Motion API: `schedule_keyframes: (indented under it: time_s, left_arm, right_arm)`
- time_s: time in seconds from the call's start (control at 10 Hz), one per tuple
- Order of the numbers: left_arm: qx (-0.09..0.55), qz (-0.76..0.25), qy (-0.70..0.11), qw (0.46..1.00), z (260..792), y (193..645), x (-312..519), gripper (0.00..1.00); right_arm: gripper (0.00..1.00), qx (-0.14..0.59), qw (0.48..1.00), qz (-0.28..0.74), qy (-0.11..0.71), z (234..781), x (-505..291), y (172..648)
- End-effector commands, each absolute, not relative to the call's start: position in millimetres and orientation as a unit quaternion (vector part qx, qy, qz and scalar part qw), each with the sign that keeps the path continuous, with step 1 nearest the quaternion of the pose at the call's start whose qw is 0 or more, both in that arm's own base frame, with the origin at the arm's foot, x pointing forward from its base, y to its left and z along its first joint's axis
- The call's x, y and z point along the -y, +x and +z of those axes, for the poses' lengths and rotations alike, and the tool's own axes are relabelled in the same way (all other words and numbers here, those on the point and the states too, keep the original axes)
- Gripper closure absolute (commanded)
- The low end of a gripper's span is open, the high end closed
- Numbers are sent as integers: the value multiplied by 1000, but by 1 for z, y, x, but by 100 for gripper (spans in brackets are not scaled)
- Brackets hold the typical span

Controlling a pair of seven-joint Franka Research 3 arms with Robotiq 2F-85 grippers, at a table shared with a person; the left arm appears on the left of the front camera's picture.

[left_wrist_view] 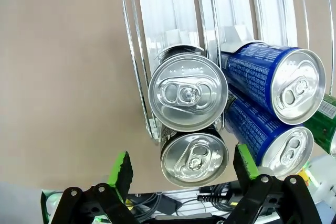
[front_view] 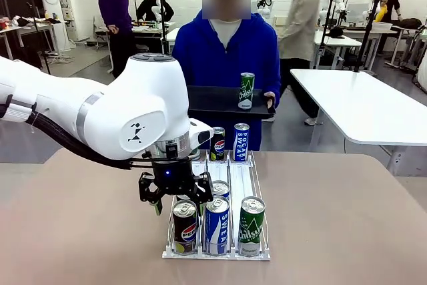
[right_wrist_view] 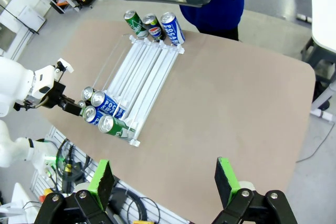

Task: Retrieve and hand over the desired beverage to the person.
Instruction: Pick up another can of the same type that the person held from the Automatic Can Dispenser.

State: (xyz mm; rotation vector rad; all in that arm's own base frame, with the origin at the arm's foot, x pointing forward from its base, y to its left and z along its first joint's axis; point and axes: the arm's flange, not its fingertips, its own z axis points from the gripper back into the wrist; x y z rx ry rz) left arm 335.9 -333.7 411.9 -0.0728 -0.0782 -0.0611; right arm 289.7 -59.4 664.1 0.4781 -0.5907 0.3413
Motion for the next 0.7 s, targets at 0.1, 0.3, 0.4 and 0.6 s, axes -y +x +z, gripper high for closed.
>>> schedule_keyframes:
  time_s: [0.1,0.3,0.4,0.6]
  left_arm:
    - [52,-18,-24,998,409,339,341,0]
    - [59,-23,-25,998,410,339,340,0]
    - [71,-31,-28,997,410,339,340,45]
    - [66,-42,-27,997,409,339,340,100]
  right_arm:
    - [0,286,915,166,233,663,60,290]
    - [0,286,915,166,233,663,60,290]
    - [0,286,915,166,233,663,60,290]
    - [0,286,915,166,233,663,60,290]
